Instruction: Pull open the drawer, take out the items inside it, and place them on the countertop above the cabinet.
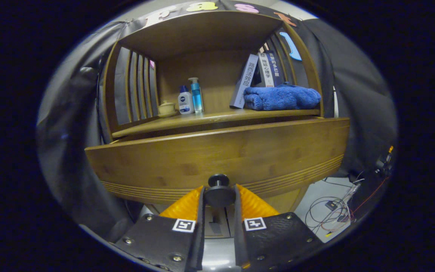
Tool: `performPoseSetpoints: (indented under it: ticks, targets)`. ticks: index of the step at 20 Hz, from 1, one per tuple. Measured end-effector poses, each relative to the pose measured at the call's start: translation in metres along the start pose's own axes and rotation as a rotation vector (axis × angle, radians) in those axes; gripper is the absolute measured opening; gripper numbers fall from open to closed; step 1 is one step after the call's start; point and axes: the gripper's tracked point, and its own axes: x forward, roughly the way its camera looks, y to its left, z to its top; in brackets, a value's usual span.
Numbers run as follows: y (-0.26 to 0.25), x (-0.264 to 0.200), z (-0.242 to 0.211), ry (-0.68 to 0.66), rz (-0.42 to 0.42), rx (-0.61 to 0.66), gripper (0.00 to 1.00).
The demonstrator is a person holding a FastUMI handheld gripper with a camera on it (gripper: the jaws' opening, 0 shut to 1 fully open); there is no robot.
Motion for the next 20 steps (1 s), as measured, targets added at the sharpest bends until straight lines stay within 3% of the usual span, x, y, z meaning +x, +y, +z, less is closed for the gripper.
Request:
performPoseSetpoints:
  ticks: [8,15,20]
  targets:
    - [-0.004,-0.059,-0.024,0.036,0.025,0.014,0.33]
    - [0.000,-0.067,-0.030,0.093,0.047,0.035,0.33]
    - [-0.001,-0.097,-0.004,0.071,0.063,0.039,0.43]
